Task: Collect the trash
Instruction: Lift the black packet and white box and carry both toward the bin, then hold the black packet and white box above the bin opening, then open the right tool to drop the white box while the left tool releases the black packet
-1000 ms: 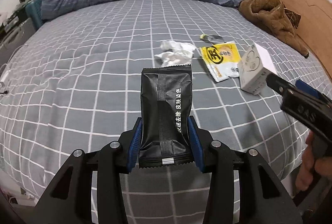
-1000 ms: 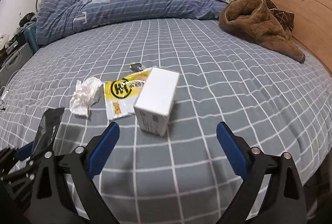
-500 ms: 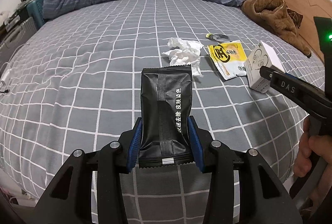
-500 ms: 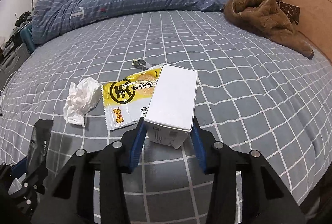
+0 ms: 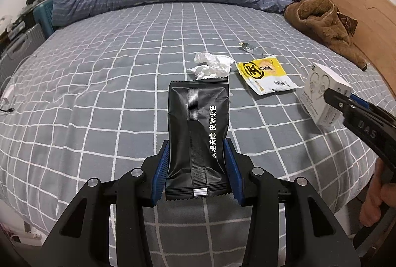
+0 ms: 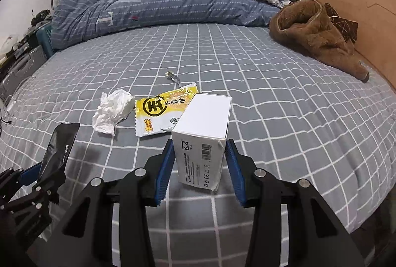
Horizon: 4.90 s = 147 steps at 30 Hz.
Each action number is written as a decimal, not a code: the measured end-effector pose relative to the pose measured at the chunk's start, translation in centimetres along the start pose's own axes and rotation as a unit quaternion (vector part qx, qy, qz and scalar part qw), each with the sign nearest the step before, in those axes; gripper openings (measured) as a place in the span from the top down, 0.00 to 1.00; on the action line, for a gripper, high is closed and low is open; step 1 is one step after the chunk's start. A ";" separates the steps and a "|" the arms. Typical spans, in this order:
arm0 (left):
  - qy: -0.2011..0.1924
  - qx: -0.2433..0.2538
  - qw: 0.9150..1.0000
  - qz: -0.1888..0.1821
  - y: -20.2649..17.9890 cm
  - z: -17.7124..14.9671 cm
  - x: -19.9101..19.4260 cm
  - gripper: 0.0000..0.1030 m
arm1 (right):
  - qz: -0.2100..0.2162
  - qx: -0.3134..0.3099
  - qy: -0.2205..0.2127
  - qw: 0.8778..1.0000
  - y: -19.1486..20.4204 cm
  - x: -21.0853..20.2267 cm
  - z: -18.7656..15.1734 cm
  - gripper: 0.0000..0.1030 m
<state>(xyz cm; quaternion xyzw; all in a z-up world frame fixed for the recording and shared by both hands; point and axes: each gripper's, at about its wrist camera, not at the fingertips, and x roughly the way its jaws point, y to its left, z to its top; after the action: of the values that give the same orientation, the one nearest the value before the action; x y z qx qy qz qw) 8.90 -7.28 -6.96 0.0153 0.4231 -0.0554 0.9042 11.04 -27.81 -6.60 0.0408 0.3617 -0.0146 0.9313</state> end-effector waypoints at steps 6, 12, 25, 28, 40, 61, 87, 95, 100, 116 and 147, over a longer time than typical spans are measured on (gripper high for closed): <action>-0.009 -0.005 1.000 -0.004 0.1 -0.5 -1.4 0.59 | 0.002 0.004 0.000 1.000 -0.6 -2.0 -1.0 0.61; -0.013 -0.006 1.000 -0.003 0.3 -1.7 -2.4 0.59 | 0.000 0.000 -0.007 1.000 -0.3 -3.9 -2.1 0.61; -0.019 -0.007 1.000 -0.012 -0.1 -4.8 -5.9 0.59 | 0.016 -0.005 -0.010 1.000 1.0 -7.7 -4.8 0.61; -0.020 -0.009 1.000 -0.014 -0.2 -5.2 -6.9 0.59 | 0.019 -0.010 -0.011 1.000 1.5 -8.4 -5.4 0.61; -0.026 -0.019 0.999 -0.017 0.0 -7.2 -9.8 0.59 | 0.029 -0.025 -0.009 0.999 2.9 -11.6 -8.4 0.61; -0.015 -0.028 0.999 -0.027 -0.4 -12.4 -14.1 0.59 | 0.033 -0.048 0.007 0.998 4.2 -16.2 -13.9 0.61; 0.045 -0.025 0.999 0.005 1.4 -20.5 -14.2 0.59 | 0.048 -0.068 0.114 0.990 6.3 -16.3 -22.8 0.61; 0.071 -0.040 0.996 0.020 3.0 -22.2 -12.3 0.59 | 0.051 -0.076 0.154 0.984 7.6 -13.6 -24.4 0.61; 0.074 -0.050 0.996 0.023 4.1 -22.4 -12.3 0.59 | 0.061 -0.072 0.170 0.981 8.6 -12.9 -24.5 0.61; 0.103 -0.041 0.994 0.022 3.6 -23.5 -9.7 0.59 | 0.024 -0.079 0.144 0.986 8.0 -12.1 -24.1 0.12; 0.076 0.004 0.997 -0.012 -3.0 -21.1 -8.4 0.12 | -0.053 -0.043 0.100 0.993 0.6 -12.8 -22.5 0.07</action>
<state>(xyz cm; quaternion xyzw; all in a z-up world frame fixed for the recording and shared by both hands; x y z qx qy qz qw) -12.93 -7.98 -14.03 0.0184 0.4902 -0.0665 0.8689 -13.45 -25.28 -14.47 -0.0167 0.4551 -0.0439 0.8892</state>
